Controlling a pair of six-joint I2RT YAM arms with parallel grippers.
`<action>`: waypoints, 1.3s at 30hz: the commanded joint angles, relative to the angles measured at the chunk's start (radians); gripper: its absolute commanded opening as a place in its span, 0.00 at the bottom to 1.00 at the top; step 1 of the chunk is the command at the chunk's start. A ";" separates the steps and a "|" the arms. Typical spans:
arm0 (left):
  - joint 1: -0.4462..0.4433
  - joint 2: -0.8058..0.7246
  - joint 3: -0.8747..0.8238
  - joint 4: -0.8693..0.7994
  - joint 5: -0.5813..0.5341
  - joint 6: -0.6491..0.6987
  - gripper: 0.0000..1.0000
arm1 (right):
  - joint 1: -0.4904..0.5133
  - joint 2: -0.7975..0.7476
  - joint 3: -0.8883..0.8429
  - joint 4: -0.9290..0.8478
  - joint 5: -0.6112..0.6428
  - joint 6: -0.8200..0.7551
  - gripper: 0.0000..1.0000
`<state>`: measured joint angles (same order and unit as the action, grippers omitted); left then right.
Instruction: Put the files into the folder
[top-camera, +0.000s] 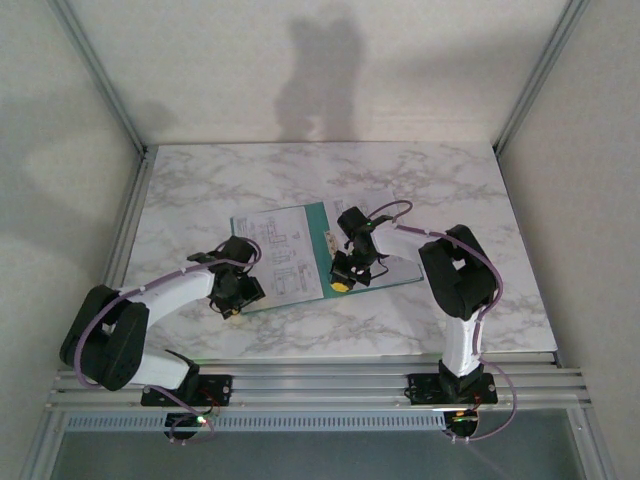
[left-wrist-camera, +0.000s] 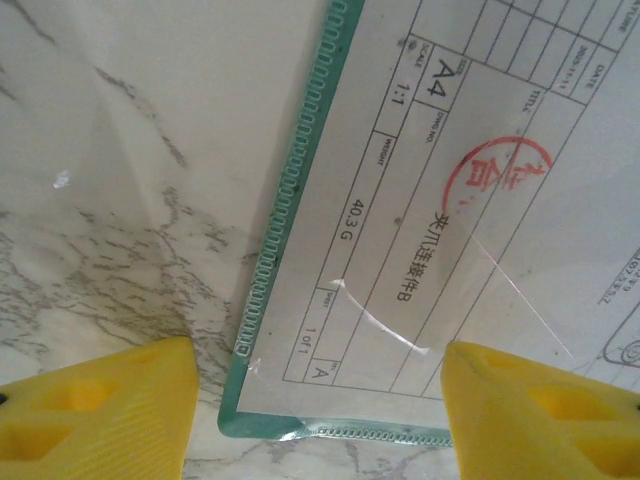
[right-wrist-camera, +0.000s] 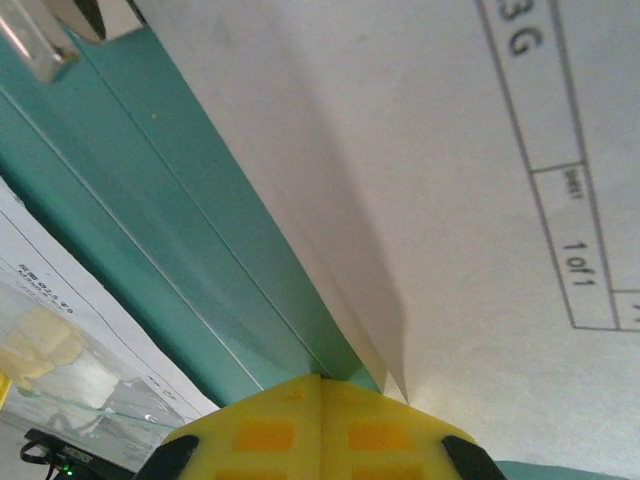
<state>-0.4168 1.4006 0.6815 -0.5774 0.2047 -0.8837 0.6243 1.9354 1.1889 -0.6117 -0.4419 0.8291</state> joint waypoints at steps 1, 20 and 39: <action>-0.042 -0.008 -0.029 0.175 0.146 -0.061 0.64 | 0.015 0.105 -0.058 -0.039 0.101 -0.007 0.01; -0.038 -0.338 -0.006 0.147 0.134 -0.137 0.62 | -0.013 0.134 -0.055 -0.040 0.052 -0.046 0.00; -0.046 -0.441 0.050 0.336 0.160 -0.162 0.58 | -0.055 0.160 -0.054 -0.062 0.009 -0.115 0.00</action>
<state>-0.4511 0.9676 0.6930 -0.3328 0.3214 -1.0409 0.5606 1.9873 1.2041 -0.6323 -0.5934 0.7315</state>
